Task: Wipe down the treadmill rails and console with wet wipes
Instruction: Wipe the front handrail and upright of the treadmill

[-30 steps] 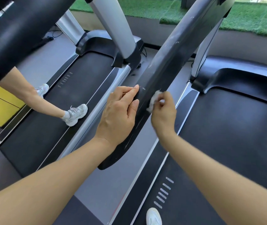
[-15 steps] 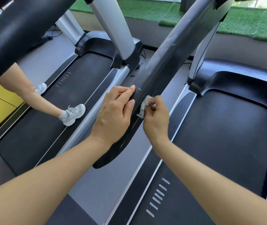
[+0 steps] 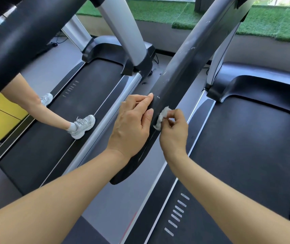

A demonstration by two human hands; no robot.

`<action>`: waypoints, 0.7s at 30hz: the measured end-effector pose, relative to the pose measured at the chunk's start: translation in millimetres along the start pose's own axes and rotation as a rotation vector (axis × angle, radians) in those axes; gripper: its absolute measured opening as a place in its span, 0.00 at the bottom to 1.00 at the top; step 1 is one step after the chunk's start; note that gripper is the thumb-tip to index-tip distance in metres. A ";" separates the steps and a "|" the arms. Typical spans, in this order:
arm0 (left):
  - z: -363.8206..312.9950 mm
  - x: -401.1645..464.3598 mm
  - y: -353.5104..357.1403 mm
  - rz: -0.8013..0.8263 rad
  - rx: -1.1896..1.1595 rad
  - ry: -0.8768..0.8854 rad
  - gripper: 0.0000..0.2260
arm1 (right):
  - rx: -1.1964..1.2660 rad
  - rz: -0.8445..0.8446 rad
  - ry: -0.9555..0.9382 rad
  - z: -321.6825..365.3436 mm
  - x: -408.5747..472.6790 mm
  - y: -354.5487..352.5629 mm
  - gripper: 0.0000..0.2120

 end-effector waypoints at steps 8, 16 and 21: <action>-0.2 -0.6 0.6 0.005 -0.006 0.003 0.20 | -0.084 -0.234 0.141 -14.0 87.4 -21.1 0.14; -1.1 0.3 -1.0 -0.034 0.008 0.032 0.19 | 0.002 0.064 -0.052 -0.1 -28.1 5.3 0.12; 0.5 -0.4 0.3 -0.026 -0.021 0.023 0.19 | -0.087 -0.179 0.022 -0.5 69.5 -15.5 0.15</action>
Point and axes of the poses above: each hand's wrist, its own x-axis towards the middle knuckle, its own y-axis out of the palm, z = x × y, the point moved 7 cm from there along x, towards the middle knuckle, and after that the axes turned 4 degrees about y, right-handed, at the moved point
